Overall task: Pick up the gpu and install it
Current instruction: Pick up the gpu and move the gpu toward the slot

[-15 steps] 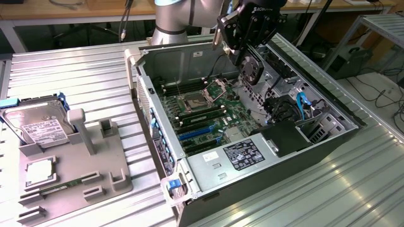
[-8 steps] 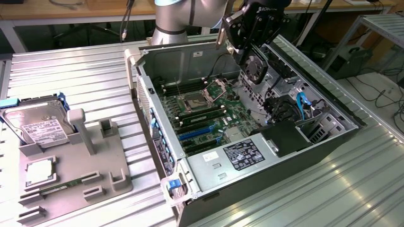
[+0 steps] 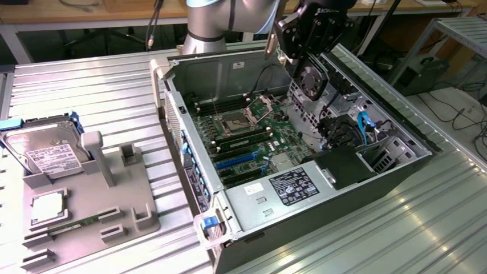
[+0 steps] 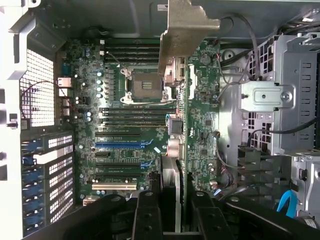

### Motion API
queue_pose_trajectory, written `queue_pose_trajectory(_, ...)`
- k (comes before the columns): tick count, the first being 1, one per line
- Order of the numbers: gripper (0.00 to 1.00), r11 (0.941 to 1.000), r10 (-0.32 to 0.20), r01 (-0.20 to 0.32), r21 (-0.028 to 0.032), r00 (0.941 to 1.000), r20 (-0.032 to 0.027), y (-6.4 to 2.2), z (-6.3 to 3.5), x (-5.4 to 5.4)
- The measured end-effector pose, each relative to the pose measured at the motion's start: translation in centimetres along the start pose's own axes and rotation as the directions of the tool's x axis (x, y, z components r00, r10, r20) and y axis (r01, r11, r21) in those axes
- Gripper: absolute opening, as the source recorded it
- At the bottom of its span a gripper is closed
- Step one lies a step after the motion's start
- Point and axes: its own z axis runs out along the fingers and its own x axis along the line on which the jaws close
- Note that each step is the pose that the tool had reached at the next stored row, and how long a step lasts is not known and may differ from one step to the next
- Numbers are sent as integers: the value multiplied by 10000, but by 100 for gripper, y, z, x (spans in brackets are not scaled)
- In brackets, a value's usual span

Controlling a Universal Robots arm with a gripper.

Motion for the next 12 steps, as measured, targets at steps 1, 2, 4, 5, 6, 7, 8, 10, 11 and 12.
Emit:
queue_pose_trajectory(1, 28, 10000, 0, 0, 1, 10000, 0, 0, 0, -13)
queue_pose_trajectory(2, 28, 10000, 0, 0, 0, 10000, 0, 0, 1, -28)
queue_pose_trajectory(4, 28, 10000, 0, 0, 0, 10000, 0, 0, 1, -56)
queue_pose_trajectory(5, 28, 10000, 0, 0, 0, 10000, 0, 0, 1, -70)
queue_pose_trajectory(6, 28, 10000, 0, 0, 0, 10000, 0, 0, 2, -87)
queue_pose_trajectory(7, 28, 10000, 0, 0, 1, 10000, 0, 0, 2, -99)
queue_pose_trajectory(8, 28, 10000, 0, 0, 1, 10000, 0, 0, 2, -114)
queue_pose_trajectory(10, 28, 10000, 0, 0, 0, 10000, 0, 0, 3, -140)
queue_pose_trajectory(11, 28, 10000, 0, 0, 1, 10000, 0, 0, 3, -152)
queue_pose_trajectory(12, 28, 10000, 0, 0, 1, 10000, 0, 0, 4, -170)
